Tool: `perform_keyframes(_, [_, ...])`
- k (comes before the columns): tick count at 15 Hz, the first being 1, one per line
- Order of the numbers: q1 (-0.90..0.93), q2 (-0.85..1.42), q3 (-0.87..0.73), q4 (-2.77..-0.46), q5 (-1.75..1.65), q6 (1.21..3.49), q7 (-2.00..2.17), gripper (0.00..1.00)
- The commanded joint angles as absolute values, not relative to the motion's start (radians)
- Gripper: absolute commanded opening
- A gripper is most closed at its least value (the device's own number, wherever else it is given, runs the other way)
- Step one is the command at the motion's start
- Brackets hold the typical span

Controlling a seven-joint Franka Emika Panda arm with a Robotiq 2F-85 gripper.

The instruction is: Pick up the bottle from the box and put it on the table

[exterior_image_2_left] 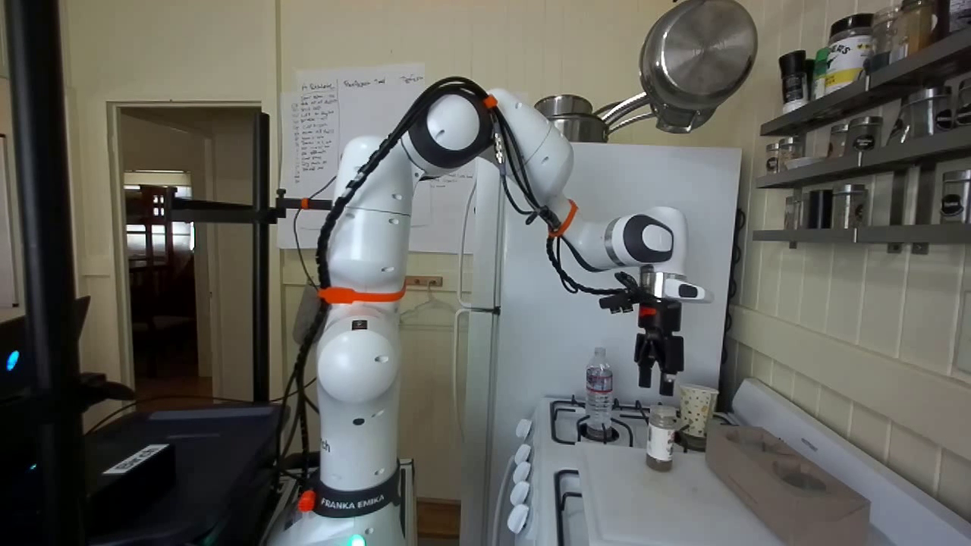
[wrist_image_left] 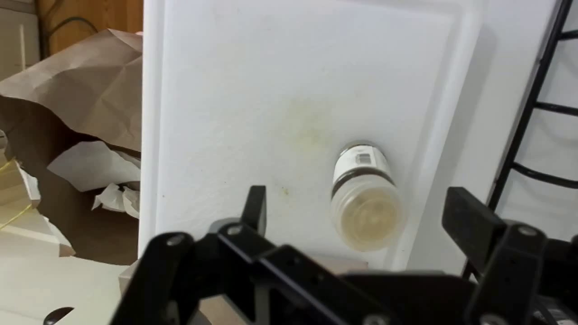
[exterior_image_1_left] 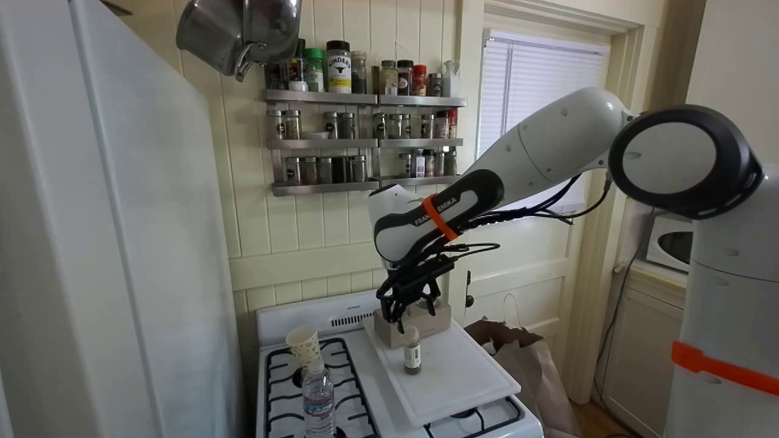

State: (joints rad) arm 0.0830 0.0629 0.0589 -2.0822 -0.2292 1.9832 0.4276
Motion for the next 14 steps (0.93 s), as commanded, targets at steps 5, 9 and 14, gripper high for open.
perform_keyframes(5, [0.148,0.234,0.075,-1.860,-0.343,1.766,0.577,1.00])
perform_keyframes(9, [0.181,0.325,0.065,-1.767,-0.369,1.709,0.600,0.97])
perform_keyframes(14, [0.202,0.410,0.048,-1.673,-0.360,1.649,0.585,0.59])
